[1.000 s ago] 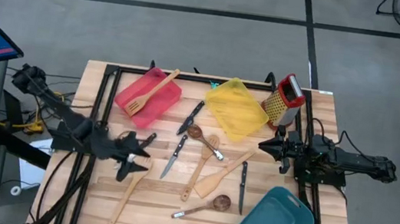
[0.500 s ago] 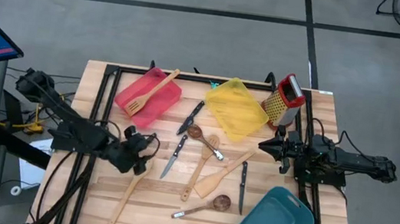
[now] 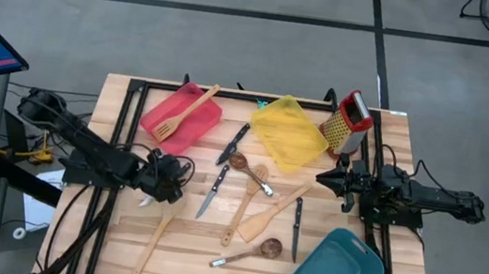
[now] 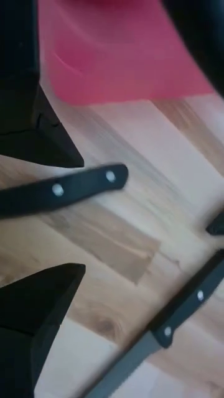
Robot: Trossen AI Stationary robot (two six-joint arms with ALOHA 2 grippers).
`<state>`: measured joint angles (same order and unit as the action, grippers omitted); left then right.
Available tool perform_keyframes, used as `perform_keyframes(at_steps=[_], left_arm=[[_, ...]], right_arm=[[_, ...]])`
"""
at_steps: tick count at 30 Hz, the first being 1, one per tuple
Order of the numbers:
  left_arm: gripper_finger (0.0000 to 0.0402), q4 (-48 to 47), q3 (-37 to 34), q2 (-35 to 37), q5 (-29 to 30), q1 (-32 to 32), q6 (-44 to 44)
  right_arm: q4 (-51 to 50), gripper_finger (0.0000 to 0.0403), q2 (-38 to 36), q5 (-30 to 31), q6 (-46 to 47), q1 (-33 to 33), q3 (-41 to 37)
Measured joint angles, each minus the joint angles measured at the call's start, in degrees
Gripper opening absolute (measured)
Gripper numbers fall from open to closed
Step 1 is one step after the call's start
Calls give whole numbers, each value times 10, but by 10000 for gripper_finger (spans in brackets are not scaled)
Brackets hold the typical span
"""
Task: Pick & Place Kitchen Items
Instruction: Put the left black knife into the yellow bin
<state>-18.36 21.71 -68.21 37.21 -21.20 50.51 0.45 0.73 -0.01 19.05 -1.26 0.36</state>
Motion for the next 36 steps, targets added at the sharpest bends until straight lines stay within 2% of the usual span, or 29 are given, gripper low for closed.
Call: perform_keyframes(at_steps=[9, 21, 24, 32, 36], left_arm=[[246, 70, -61, 29, 0, 1, 42], [237, 94, -77, -36, 12, 0, 39], [207, 99, -77, -51, 14, 0, 38], [93, 108, -78, -52, 12, 1, 37], [57, 114, -78, -52, 13, 1, 36]], right_arm=[[0, 72, 0, 0, 0, 0, 0], [0, 72, 0, 0, 0, 0, 0], [0, 72, 0, 0, 0, 0, 0], [0, 72, 0, 0, 0, 0, 0], [0, 72, 0, 0, 0, 0, 0]])
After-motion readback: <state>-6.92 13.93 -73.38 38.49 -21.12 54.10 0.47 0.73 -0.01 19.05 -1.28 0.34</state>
